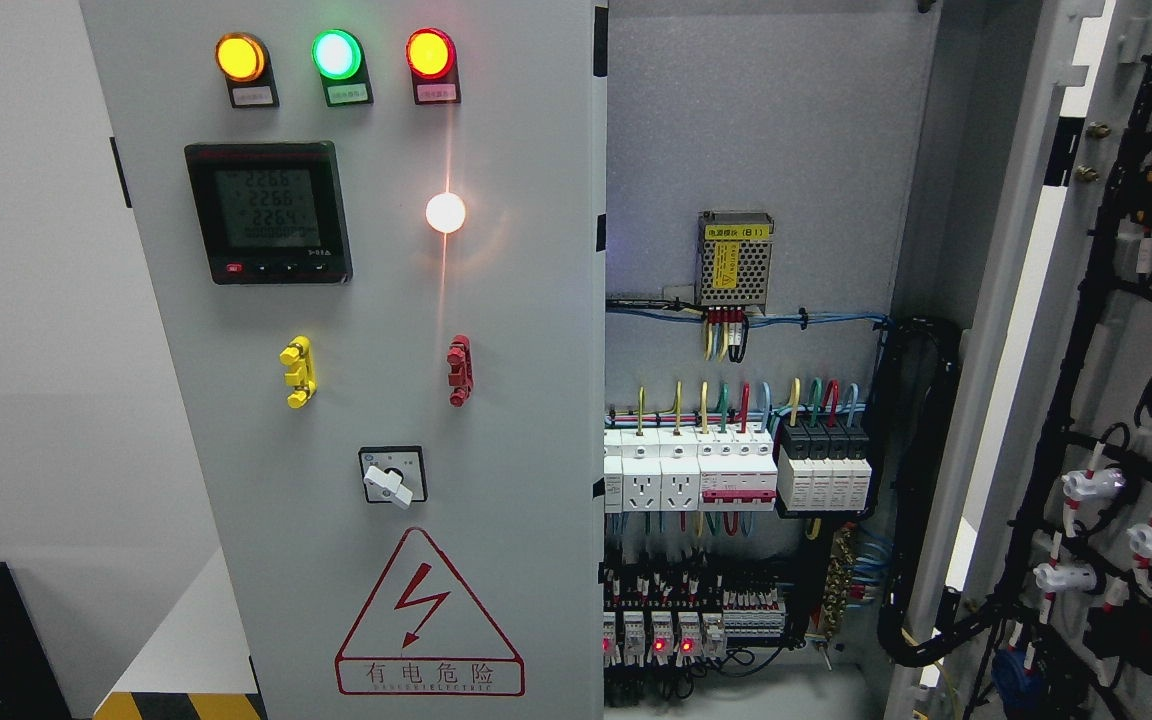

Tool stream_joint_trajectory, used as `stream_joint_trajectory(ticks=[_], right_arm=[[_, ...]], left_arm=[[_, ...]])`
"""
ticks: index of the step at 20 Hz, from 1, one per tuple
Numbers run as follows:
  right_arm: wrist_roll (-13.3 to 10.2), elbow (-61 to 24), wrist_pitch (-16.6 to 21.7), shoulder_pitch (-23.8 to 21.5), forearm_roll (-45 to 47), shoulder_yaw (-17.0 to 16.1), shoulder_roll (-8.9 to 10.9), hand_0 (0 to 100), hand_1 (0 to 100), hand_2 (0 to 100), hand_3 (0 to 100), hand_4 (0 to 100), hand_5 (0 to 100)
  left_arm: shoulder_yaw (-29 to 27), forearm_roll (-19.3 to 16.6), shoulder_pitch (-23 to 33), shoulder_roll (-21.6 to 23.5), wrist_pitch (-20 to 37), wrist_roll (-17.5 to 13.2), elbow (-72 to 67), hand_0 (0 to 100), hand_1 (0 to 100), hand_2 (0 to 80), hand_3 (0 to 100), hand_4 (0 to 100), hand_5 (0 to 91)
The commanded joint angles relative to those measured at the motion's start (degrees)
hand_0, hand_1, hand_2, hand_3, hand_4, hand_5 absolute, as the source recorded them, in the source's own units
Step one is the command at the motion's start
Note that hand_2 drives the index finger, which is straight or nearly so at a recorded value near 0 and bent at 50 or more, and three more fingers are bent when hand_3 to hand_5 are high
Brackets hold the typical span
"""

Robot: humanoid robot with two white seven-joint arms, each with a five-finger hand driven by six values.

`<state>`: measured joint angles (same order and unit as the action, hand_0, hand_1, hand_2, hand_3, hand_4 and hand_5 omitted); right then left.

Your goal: Open door with both hands

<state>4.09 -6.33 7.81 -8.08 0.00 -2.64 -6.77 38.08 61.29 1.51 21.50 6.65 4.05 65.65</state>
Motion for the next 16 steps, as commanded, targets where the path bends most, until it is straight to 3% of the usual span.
stream_joint_trajectory(ticks=[1,6,12,14,16], right_arm=[[0.04,0.01,0.01,0.00,1.41,0.00,0.00,19,0,0,0,0,0],[0.04,0.01,0.01,0.00,1.41,0.00,0.00,19,0,0,0,0,0],[0.04,0.01,0.01,0.00,1.41,0.00,0.00,19,0,0,0,0,0],[0.04,0.01,0.01,0.00,1.41,0.00,0.00,19,0,0,0,0,0],[0.04,0.01,0.01,0.00,1.41,0.00,0.00,19,0,0,0,0,0]], left_arm=[[-4.07,-7.13,0.60,-8.75,-0.06,-0.01,-31.96,0,0,0.0,0,0,0.0],[-4.07,-13.99,0.07,-13.41,-0.06,-0.01,-45.59,0,0,0.0,0,0,0.0],[-5.03,-15.93,-0.81,-18.50,0.03,-0.01,-59.91,0,0,0.0,0,0,0.0],[-7.04,-20.13,-2.56,-20.44,0.03,-0.01,-65.89,0,0,0.0,0,0,0.0],[-13.61,-27.93,-3.18,-21.94,0.12,-0.01,-69.94,0,0,0.0,0,0,0.0]])
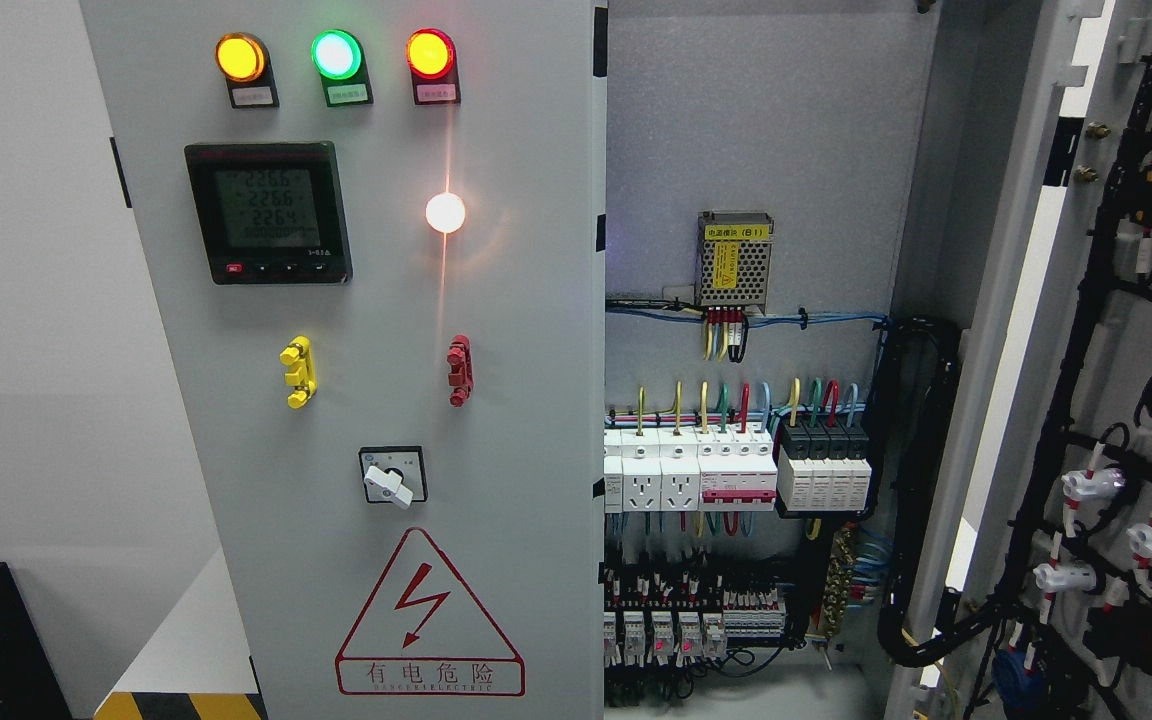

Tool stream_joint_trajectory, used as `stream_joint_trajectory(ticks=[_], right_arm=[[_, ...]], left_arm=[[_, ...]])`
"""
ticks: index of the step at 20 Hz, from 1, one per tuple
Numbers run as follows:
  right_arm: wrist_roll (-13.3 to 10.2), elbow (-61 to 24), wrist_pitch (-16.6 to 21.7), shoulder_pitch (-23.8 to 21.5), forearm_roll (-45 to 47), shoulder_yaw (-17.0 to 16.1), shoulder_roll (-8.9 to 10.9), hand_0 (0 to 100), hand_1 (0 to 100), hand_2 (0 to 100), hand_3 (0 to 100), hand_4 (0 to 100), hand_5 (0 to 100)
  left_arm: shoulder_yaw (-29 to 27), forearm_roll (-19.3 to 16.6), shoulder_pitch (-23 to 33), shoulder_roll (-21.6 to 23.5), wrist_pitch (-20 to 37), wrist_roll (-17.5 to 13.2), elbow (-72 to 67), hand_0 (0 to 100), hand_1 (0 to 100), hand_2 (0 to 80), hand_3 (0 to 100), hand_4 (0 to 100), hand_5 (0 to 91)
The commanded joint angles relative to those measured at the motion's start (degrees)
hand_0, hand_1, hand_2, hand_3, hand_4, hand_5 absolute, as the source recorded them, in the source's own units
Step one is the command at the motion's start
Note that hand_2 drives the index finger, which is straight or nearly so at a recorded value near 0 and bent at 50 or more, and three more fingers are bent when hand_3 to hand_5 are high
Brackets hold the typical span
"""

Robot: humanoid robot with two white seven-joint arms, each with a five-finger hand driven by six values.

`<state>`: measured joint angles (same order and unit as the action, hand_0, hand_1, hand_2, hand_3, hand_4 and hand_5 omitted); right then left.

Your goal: Open door with both hands

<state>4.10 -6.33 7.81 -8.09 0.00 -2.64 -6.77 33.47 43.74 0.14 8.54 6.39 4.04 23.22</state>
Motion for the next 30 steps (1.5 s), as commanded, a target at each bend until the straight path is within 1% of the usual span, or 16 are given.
stream_joint_trajectory(ticks=[1,3,5,10,12,13,17,18,20,21,28,30], right_arm=[[0.03,0.00,0.01,0.00,1.40,0.00,0.00,19,0,0,0,0,0],[0.03,0.00,0.01,0.00,1.40,0.00,0.00,19,0,0,0,0,0],[0.03,0.00,0.01,0.00,1.40,0.00,0.00,19,0,0,0,0,0],[0.03,0.00,0.01,0.00,1.40,0.00,0.00,19,0,0,0,0,0],[0.03,0.00,0.01,0.00,1.40,0.00,0.00,19,0,0,0,0,0],[0.03,0.00,0.01,0.00,1.40,0.00,0.00,19,0,0,0,0,0],[0.03,0.00,0.01,0.00,1.40,0.00,0.00,19,0,0,0,0,0],[0.03,0.00,0.01,0.00,1.40,0.00,0.00,19,0,0,0,0,0],[0.03,0.00,0.01,0.00,1.40,0.00,0.00,19,0,0,0,0,0],[0.03,0.00,0.01,0.00,1.40,0.00,0.00,19,0,0,0,0,0],[0.03,0.00,0.01,0.00,1.40,0.00,0.00,19,0,0,0,0,0],[0.03,-0.09,0.01,0.00,1.49,0.00,0.00,19,0,0,0,0,0]], left_arm=[[-12.95,-14.60,-1.89,-8.89,0.38,0.00,-27.96,0,0,0.0,0,0,0.0],[-19.81,-21.82,-1.89,-8.81,0.38,0.00,-28.05,0,0,0.0,0,0,0.0],[-22.91,-27.19,-1.89,-8.37,0.29,0.00,-28.32,0,0,0.0,0,0,0.0],[-29.50,-37.30,-1.89,-8.37,0.21,0.00,-31.04,0,0,0.0,0,0,0.0],[-32.05,-40.47,-1.89,-8.45,0.12,0.18,-31.04,0,0,0.0,0,0,0.0],[-32.50,-41.01,-1.89,-8.45,0.12,0.44,-31.04,0,0,0.0,0,0,0.0],[-32.41,-41.01,-1.89,-9.16,0.12,1.14,-30.95,0,0,0.0,0,0,0.0],[-32.33,-41.01,-1.89,-9.24,0.21,2.02,-30.95,0,0,0.0,0,0,0.0],[-32.41,-41.01,-1.89,-9.68,0.21,5.26,-30.87,0,0,0.0,0,0,0.0],[-32.50,-41.01,-1.89,-9.95,0.21,6.06,-30.95,0,0,0.0,0,0,0.0],[-32.59,-40.31,-1.72,-11.27,0.29,9.05,-30.52,0,0,0.0,0,0,0.0],[-32.59,-40.31,-1.63,-11.88,0.29,9.14,-30.16,0,0,0.0,0,0,0.0]])
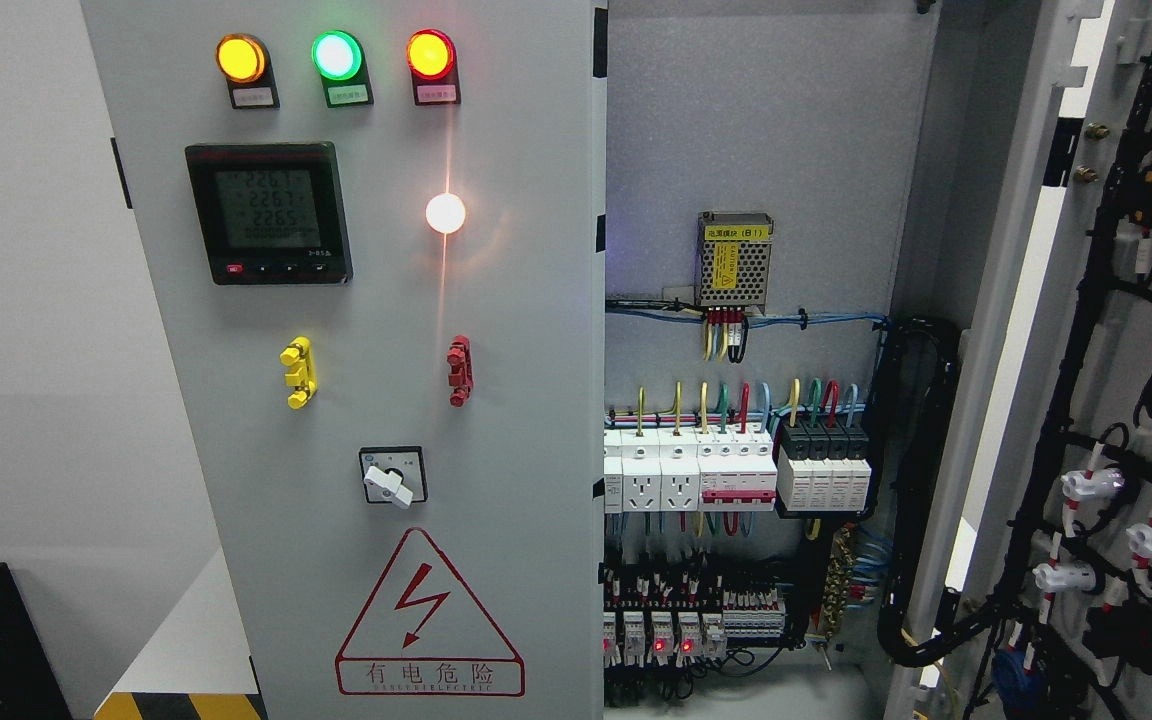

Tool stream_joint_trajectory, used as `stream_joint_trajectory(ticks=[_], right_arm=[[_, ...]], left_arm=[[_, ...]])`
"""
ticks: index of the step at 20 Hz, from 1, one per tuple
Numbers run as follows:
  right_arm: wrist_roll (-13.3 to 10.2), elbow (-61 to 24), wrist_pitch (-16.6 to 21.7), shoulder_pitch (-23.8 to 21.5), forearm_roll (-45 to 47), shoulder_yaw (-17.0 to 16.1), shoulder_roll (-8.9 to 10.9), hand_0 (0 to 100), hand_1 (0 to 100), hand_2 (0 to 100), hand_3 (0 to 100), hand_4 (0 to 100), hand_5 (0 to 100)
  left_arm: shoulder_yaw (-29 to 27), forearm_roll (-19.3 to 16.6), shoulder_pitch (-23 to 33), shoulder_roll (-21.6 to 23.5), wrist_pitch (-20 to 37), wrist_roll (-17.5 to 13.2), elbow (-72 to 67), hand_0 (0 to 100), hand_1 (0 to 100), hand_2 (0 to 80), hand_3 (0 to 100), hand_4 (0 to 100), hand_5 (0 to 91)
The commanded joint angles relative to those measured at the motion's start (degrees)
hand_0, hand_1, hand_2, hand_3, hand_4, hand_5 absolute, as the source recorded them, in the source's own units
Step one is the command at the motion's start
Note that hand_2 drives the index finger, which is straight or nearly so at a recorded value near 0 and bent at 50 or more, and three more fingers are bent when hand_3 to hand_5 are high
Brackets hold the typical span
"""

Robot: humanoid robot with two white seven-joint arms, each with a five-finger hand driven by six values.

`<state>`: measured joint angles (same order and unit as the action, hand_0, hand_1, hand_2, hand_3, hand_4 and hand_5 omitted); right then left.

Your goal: Open door with both hands

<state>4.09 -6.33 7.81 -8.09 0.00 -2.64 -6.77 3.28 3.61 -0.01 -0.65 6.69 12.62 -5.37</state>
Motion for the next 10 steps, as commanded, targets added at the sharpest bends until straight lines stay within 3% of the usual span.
stream_joint_trajectory(ticks=[1,5,10], right_arm=[[0.04,-0.09,0.01,0.26,1.49,0.09,0.00,19,0,0,0,0,0],[0.04,-0.70,0.01,1.23,1.58,-0.26,0.26,19,0,0,0,0,0],[-0.05,-14.64,0.01,-2.36,1.58,-0.26,0.70,19,0,0,0,0,0]], left_arm=[[-2.40,-0.19,-1.39,-2.95,-0.01,0.82,-1.66,0,0,0.0,0,0,0.0],[-2.40,-0.10,-1.48,-3.39,1.31,3.19,-1.57,0,0,0.0,0,0,0.0],[-2.14,-0.27,-1.48,-3.75,1.84,3.20,-1.40,0,0,0.0,0,0,0.0]])
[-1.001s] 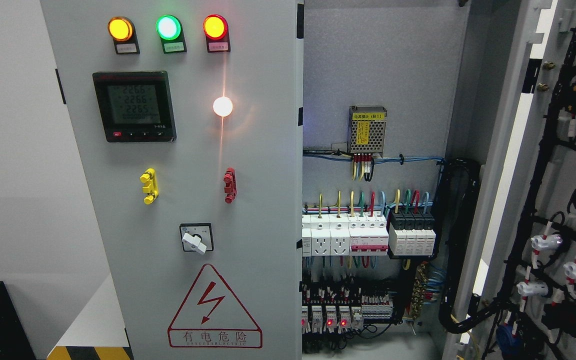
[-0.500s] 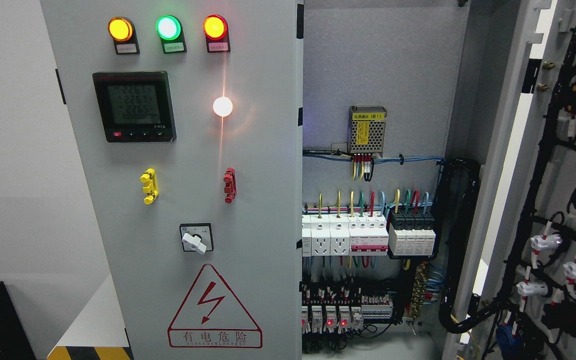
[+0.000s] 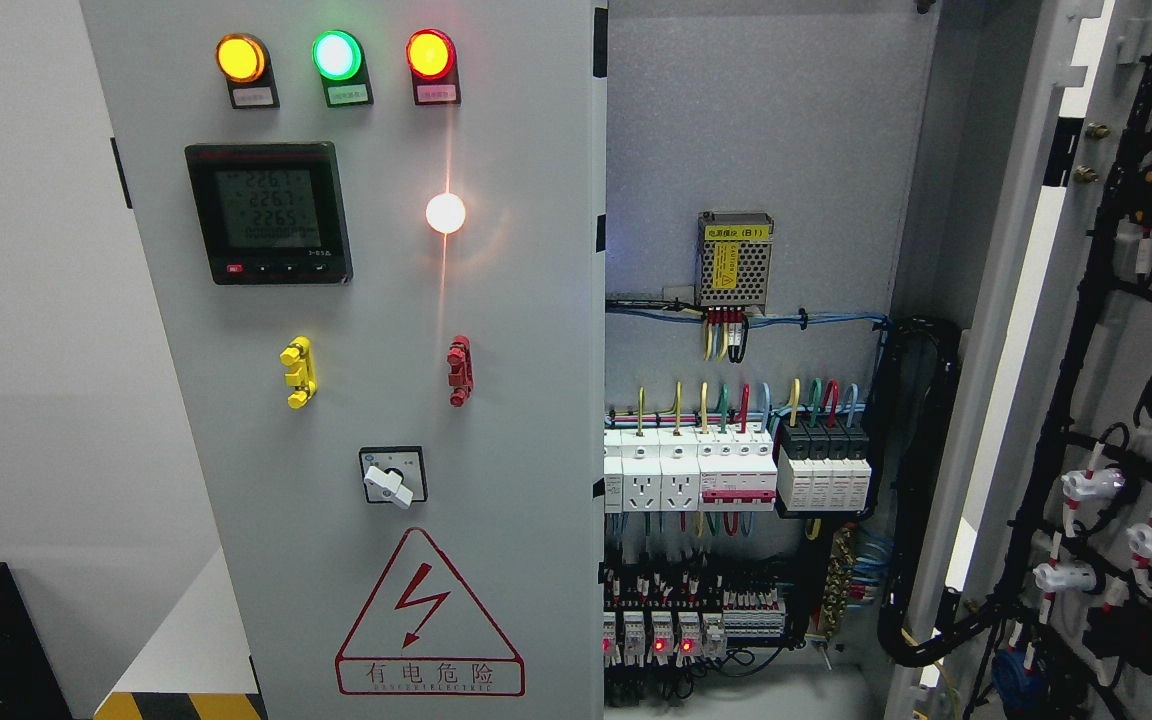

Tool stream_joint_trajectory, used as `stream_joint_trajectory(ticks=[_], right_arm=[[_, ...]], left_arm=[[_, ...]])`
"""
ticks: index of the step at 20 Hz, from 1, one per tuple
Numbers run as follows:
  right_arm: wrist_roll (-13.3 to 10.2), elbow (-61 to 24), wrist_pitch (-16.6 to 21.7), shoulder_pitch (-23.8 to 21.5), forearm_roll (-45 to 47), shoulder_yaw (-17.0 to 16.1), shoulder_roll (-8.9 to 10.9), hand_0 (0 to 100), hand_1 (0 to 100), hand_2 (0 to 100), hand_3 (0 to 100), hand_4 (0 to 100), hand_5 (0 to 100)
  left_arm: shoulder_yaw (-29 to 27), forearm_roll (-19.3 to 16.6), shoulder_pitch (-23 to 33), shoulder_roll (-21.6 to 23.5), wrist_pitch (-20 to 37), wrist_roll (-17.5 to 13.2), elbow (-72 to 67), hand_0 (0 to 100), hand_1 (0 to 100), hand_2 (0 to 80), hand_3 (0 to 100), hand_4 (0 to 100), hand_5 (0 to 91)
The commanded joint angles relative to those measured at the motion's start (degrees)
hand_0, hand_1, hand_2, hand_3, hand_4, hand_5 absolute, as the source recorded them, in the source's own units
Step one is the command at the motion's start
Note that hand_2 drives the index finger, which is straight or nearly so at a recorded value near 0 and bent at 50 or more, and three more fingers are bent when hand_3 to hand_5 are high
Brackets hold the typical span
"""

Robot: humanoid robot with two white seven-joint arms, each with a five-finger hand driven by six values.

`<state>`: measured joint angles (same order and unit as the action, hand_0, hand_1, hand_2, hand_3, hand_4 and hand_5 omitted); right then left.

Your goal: Open door with both hands

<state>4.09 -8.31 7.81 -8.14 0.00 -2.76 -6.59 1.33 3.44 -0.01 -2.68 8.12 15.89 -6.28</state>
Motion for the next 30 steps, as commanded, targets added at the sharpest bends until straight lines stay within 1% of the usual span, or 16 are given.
stream_joint_trajectory(ticks=[1,5,7,9,12,14,16,19,23,25,27,30], right_arm=[[-0.05,-16.43,0.01,-3.53,1.67,-0.14,0.62,19,0,0,0,0,0],[-0.05,-34.53,0.10,-9.86,1.67,0.12,0.71,19,0,0,0,0,0],[-0.05,-42.10,0.10,-11.89,1.76,0.38,0.71,19,0,0,0,0,0],[-0.05,-50.44,0.10,-14.26,1.76,0.82,0.71,19,0,0,0,0,0],[-0.05,-62.49,0.10,-17.08,1.76,1.26,0.71,19,0,0,0,0,0],[-0.05,-69.26,0.10,-18.57,1.84,2.58,0.79,19,0,0,0,0,0],[-0.13,-76.38,0.10,-20.59,1.85,3.54,1.40,19,0,0,0,0,0],[-0.13,-85.70,0.19,-23.23,1.85,6.18,1.41,19,0,0,0,0,0],[-0.13,-95.46,0.19,-24.47,1.76,8.99,1.50,19,0,0,0,0,0],[-0.13,-98.37,0.27,-24.12,1.76,10.31,1.93,19,0,0,0,0,0],[-0.13,-101.01,0.36,-23.41,1.76,12.41,2.37,19,0,0,0,0,0],[-0.13,-105.06,0.36,-22.28,1.67,14.97,2.46,19,0,0,0,0,0]], left_arm=[[-0.10,-0.19,-1.48,-1.80,0.40,-0.07,-0.23,0,0,0.0,0,0,0.0],[0.17,-0.19,-1.48,-1.80,0.40,-0.16,1.27,0,0,0.0,0,0,0.0],[0.17,-0.28,-1.48,-2.06,0.49,-0.24,1.27,0,0,0.0,0,0,0.0],[0.25,-0.28,-1.48,-2.59,0.49,-1.03,1.27,0,0,0.0,0,0,0.0],[0.17,-0.28,-1.48,-2.68,0.49,-1.12,1.27,0,0,0.0,0,0,0.0],[0.17,-0.28,-1.48,-3.03,0.49,-1.12,1.27,0,0,0.0,0,0,0.0],[0.08,-0.19,-1.48,-3.38,0.49,-1.12,1.27,0,0,0.0,0,0,0.0],[-0.01,-0.28,-1.48,-3.38,0.49,-1.12,1.27,0,0,0.0,0,0,0.0],[0.08,-0.28,-1.48,-3.38,0.49,-1.12,1.27,0,0,0.0,0,0,0.0],[0.08,-0.28,-1.48,-3.38,0.49,-1.12,1.27,0,0,0.0,0,0,0.0],[0.08,-0.28,-1.48,-3.38,0.49,-1.12,1.27,0,0,0.0,0,0,0.0],[0.08,-0.28,-1.48,-3.38,0.49,-1.12,1.27,0,0,0.0,0,0,0.0]])
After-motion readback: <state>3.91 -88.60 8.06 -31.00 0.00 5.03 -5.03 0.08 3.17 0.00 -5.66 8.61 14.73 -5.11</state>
